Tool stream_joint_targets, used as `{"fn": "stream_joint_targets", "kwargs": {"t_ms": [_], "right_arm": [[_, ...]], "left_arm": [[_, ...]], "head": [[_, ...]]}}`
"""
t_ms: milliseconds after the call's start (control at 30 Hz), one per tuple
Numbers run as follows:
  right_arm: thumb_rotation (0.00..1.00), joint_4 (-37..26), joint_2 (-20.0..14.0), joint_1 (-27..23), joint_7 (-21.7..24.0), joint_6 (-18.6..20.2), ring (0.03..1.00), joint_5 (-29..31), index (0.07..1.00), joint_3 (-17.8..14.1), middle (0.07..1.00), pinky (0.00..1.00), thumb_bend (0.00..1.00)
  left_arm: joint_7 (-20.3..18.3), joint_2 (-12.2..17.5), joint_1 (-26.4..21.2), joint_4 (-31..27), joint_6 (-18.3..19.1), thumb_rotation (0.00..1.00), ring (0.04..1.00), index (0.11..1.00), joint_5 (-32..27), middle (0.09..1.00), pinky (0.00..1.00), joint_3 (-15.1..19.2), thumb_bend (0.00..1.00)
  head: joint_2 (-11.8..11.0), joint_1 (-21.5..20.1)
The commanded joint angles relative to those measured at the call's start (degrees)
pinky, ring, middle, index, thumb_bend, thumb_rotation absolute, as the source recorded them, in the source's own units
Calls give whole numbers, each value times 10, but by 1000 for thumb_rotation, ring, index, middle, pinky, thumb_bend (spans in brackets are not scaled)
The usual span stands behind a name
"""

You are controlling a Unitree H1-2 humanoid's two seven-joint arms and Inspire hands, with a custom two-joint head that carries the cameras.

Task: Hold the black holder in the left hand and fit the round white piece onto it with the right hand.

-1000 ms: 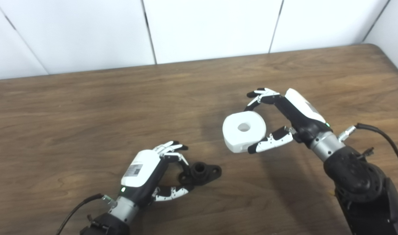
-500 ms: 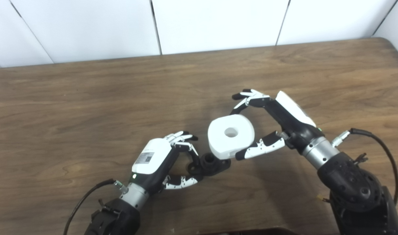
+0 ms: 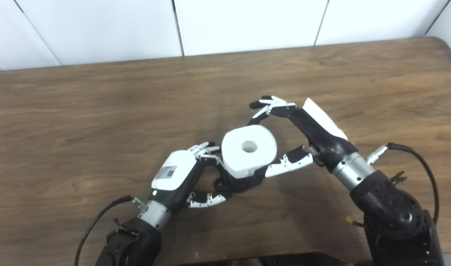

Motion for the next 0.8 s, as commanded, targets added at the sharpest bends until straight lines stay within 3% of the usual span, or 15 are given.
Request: {"fn": "stream_joint_targets", "kwargs": {"t_ms": [0,767], "right_arm": [[143,-16,5,-9,-8,-2,941,1,483,1,845,908,523],[140,17,1,13,-27,-22,940,9,483,20,839,895,524]], "left_arm": [[-19,3,-1,-4,12,57,921,491,17,841,916,-4,508],[-26,-9,-2,-10,21,56,921,491,25,838,910,-4,509]], "head": [[1,1],[8,6]]}}
